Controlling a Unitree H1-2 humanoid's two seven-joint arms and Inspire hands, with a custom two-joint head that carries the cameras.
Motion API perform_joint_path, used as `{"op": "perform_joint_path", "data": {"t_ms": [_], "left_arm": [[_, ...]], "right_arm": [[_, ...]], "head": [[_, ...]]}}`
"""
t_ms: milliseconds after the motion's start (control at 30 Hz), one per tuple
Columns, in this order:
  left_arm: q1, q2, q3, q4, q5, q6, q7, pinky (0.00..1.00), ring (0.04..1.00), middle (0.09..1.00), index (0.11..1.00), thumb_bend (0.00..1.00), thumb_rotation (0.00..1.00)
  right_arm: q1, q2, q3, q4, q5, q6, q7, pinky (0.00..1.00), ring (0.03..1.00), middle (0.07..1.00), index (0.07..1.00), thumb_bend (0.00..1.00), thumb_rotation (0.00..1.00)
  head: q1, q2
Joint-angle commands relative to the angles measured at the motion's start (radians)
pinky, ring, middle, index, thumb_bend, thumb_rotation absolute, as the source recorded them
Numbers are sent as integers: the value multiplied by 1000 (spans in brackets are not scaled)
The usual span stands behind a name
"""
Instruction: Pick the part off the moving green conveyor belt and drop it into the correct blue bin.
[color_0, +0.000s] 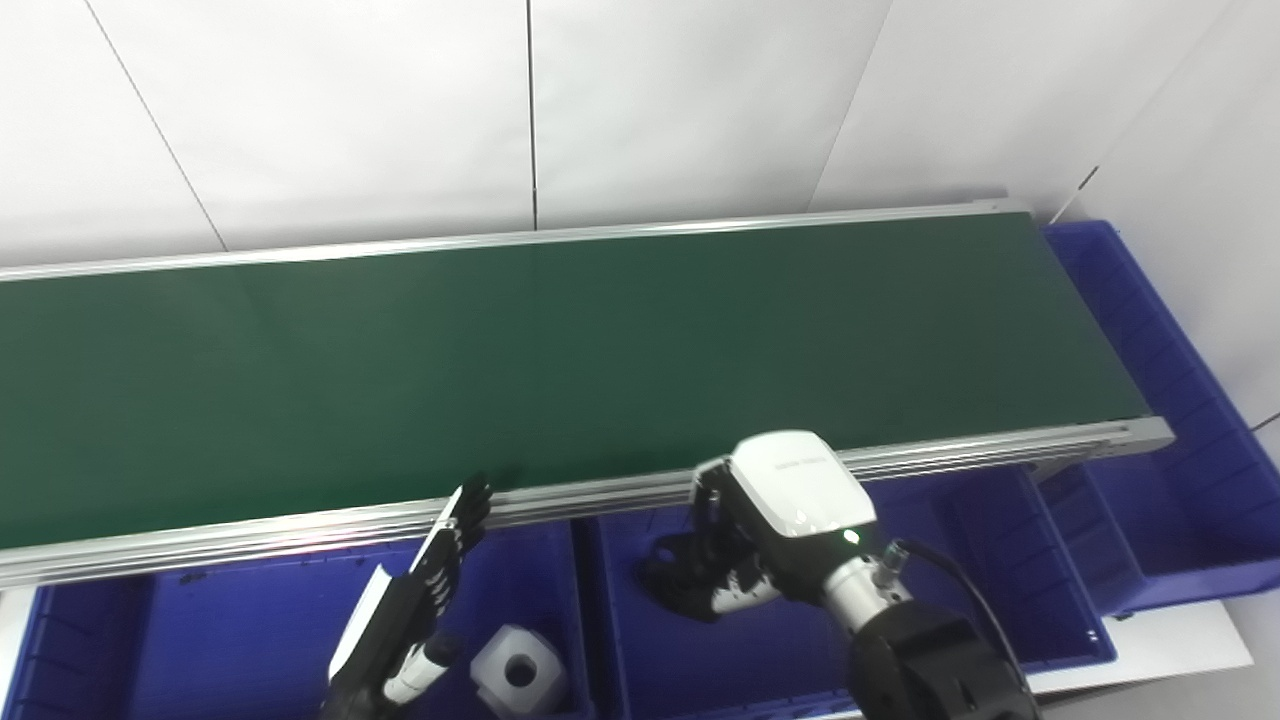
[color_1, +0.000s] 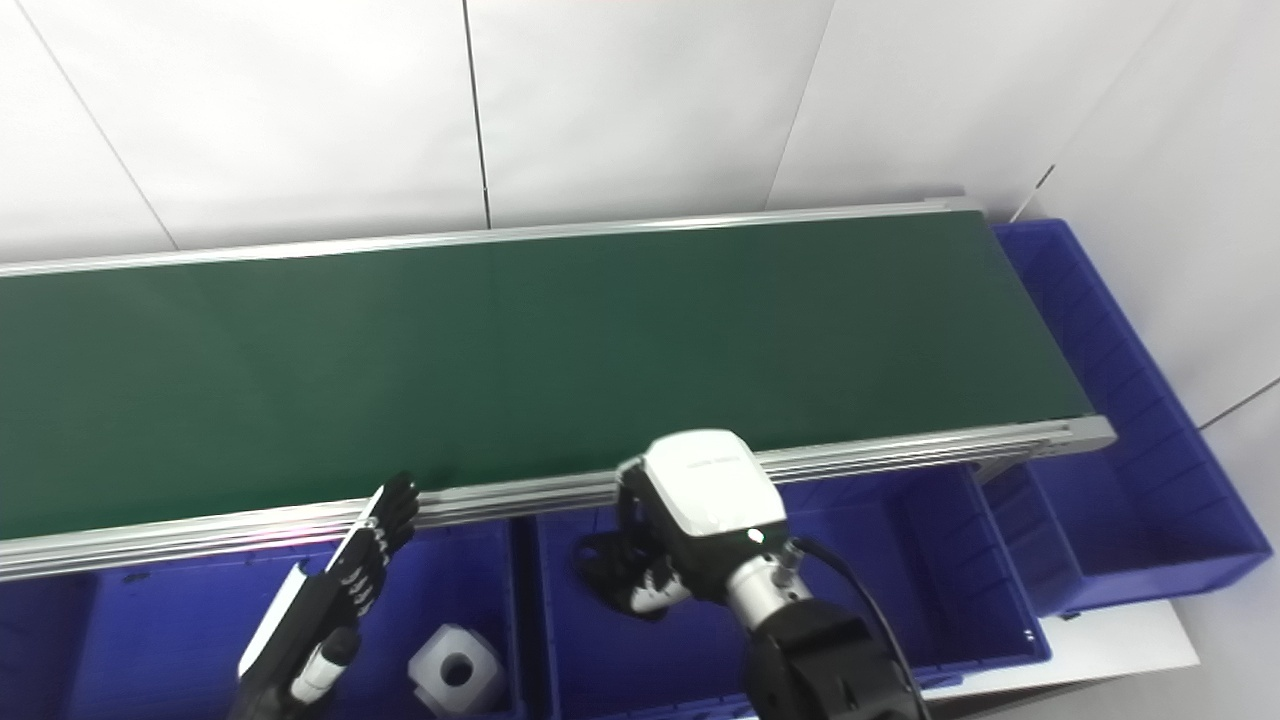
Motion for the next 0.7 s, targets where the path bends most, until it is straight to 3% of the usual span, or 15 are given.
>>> {"op": "perform_joint_path", "data": {"t_ms": [0, 267, 467, 500, 533, 567, 600, 667], "left_arm": [[-9, -2, 4, -40, -16, -1, -7, 1000, 1000, 1000, 1000, 900, 911], [-7, -10, 9, -54, -7, 19, -5, 1000, 1000, 1000, 1000, 908, 910], [-7, -13, 6, -57, -4, 21, -7, 1000, 1000, 1000, 1000, 902, 913], [-7, -13, 6, -58, -5, 24, -8, 1000, 1000, 1000, 1000, 906, 908], [-6, -14, 5, -60, -4, 25, -7, 1000, 1000, 1000, 1000, 908, 907], [-6, -14, 5, -62, -3, 26, -6, 1000, 1000, 1000, 1000, 906, 906], [-5, -14, 6, -62, -2, 25, -6, 1000, 1000, 1000, 1000, 903, 905], [-5, -15, 6, -64, -1, 25, -6, 1000, 1000, 1000, 1000, 901, 905]], "right_arm": [[0, -10, -15, 15, 6, -47, -57, 142, 205, 470, 487, 523, 3], [-1, -32, -23, 201, 39, -72, -230, 132, 190, 469, 478, 523, 4], [-22, -42, -13, 272, 10, -53, -260, 127, 184, 469, 480, 523, 4], [-24, -43, -11, 277, -1, -47, -252, 137, 203, 379, 483, 518, 102], [-24, -46, -9, 280, -20, -42, -241, 141, 210, 349, 484, 516, 136], [-24, -48, -7, 282, -33, -39, -234, 261, 354, 482, 600, 769, 428], [-25, -49, -6, 279, -55, -32, -200, 382, 483, 584, 689, 881, 564], [-27, -47, -7, 266, -83, -23, -129, 490, 594, 667, 762, 952, 653]], "head": [[2, 4], [7, 13], [17, 14], [17, 14], [20, 14], [20, 14], [21, 14], [22, 14]]}}
